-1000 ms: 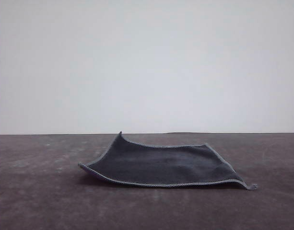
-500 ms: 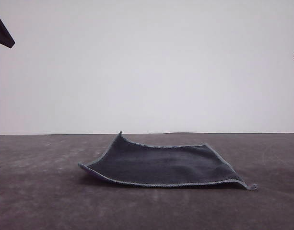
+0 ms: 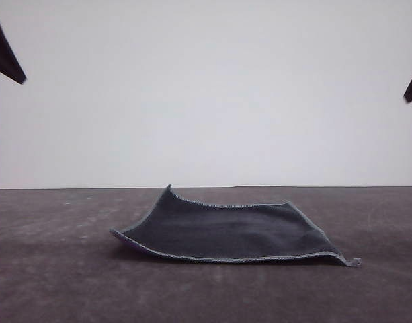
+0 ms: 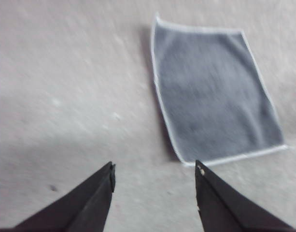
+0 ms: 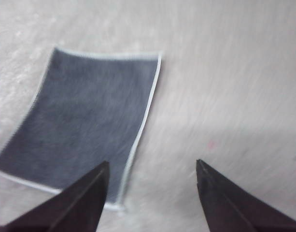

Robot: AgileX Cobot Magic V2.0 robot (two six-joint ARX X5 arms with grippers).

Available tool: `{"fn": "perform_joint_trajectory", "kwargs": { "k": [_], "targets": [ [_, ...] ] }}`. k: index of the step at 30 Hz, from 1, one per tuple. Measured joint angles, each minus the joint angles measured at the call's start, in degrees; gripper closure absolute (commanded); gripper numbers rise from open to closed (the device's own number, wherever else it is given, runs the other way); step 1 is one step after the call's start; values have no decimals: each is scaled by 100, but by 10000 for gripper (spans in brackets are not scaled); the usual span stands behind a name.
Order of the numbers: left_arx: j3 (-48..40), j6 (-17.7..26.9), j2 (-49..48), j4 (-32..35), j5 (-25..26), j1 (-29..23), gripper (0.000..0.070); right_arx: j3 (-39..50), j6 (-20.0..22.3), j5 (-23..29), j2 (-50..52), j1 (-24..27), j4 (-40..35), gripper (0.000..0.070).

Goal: Fold clothes

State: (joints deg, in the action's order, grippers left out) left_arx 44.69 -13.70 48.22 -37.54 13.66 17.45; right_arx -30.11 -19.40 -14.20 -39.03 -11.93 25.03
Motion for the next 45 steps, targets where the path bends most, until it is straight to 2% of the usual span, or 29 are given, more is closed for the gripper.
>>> {"fn": "perform_joint_trajectory", "kwargs": {
  "k": [4, 8, 13, 17, 23, 28, 38, 45],
  "targets": [
    [288, -68, 683, 1, 257, -2, 387, -18, -311, -503, -737, 124, -254, 338],
    [510, -76, 1485, 45, 418, -2, 387, -20, -491, -1077, -1592, 232, -811, 338],
    [546, -74, 2404, 723, 803, -2, 387, -88, -628, -1557, -2625, 310, -1712, 338],
    [664, -76, 3121, 1188, 1028, -2, 386, -378, -646, -1699, -3450, 331, -2056, 338],
    [1121, -69, 4123, 1624, 1063, -2, 385, -1041, -633, -1899, -4649, 331, -2187, 336],
    [1779, -19, 4931, 1631, 1249, -4, 385, -1612, -616, -2098, -5463, 331, -2191, 294],
    [3158, 24, 6284, 1617, 1491, 7, 384, -2573, -612, -2375, -6510, 331, -2266, 294],
    [3813, 31, 7013, 1594, 1658, 21, 384, -3253, -612, -2563, -7123, 331, -2393, 294]
  ]
}}
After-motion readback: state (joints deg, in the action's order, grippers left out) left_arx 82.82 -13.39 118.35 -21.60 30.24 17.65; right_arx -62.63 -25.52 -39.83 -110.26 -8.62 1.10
